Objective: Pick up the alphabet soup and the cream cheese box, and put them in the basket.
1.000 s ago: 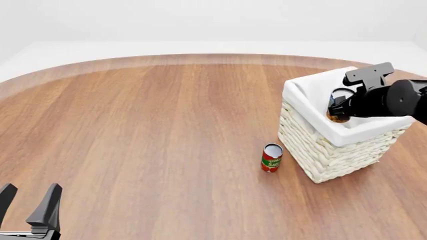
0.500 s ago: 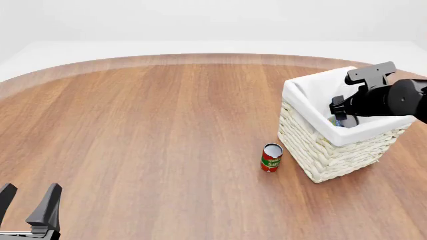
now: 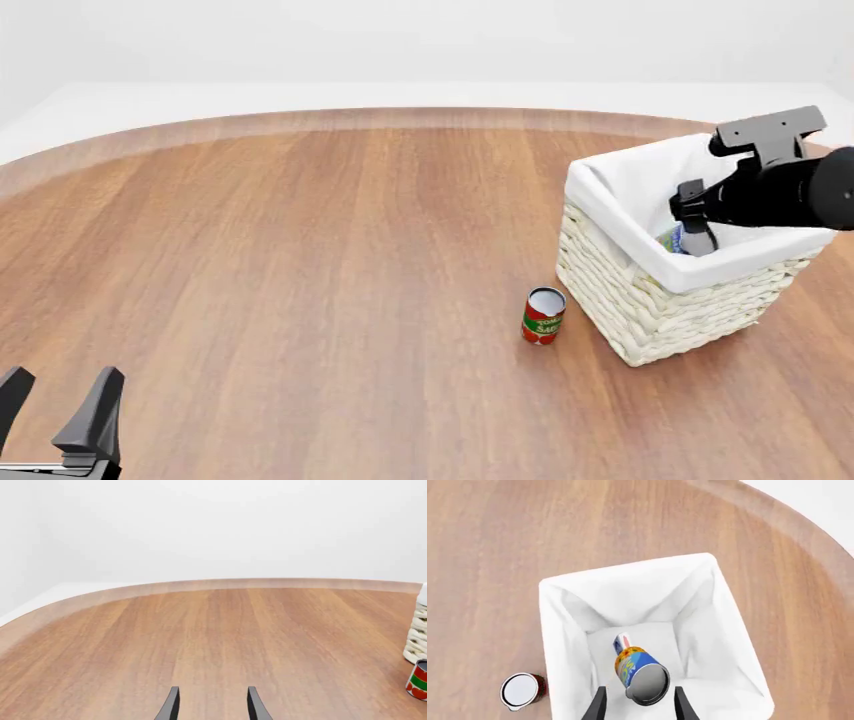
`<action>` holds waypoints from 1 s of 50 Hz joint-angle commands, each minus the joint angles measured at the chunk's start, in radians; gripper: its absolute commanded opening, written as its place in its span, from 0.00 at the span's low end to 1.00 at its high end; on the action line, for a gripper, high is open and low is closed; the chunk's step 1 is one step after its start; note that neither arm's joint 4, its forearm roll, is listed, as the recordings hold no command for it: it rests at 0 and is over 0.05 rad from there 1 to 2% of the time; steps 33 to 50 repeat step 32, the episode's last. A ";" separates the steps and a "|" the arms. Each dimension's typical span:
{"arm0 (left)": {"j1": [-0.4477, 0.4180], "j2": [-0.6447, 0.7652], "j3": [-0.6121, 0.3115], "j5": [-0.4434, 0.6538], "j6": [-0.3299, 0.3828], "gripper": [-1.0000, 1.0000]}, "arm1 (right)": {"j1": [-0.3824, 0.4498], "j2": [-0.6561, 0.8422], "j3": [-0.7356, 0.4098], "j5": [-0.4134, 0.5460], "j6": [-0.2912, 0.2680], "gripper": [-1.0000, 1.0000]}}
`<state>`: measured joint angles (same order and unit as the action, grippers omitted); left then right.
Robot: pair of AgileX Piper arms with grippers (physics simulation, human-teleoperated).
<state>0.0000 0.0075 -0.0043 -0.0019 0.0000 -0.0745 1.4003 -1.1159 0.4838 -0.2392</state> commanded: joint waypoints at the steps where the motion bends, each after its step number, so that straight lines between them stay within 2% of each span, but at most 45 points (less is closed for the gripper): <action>1: 0.000 0.000 0.000 0.000 0.000 1.00 | 0.024 -0.134 0.028 0.061 0.039 1.00; 3: 0.000 0.000 0.000 0.000 0.000 1.00 | 0.038 -0.179 0.052 0.061 0.064 1.00; 5: 0.000 0.000 0.000 0.000 0.000 1.00 | 0.094 -0.279 0.109 0.080 0.114 1.00; 9: 0.000 0.000 0.000 0.000 0.000 1.00 | 0.122 -0.370 0.102 0.135 0.194 1.00; 11: 0.000 0.000 0.000 0.000 0.000 1.00 | 0.120 -0.395 0.102 0.146 0.172 1.00; 26: 0.000 0.000 0.000 0.000 0.000 1.00 | 0.134 -0.504 0.072 0.236 0.199 1.00; 50: 0.000 0.000 0.000 0.000 0.000 1.00 | 0.131 -0.524 0.065 0.253 0.205 1.00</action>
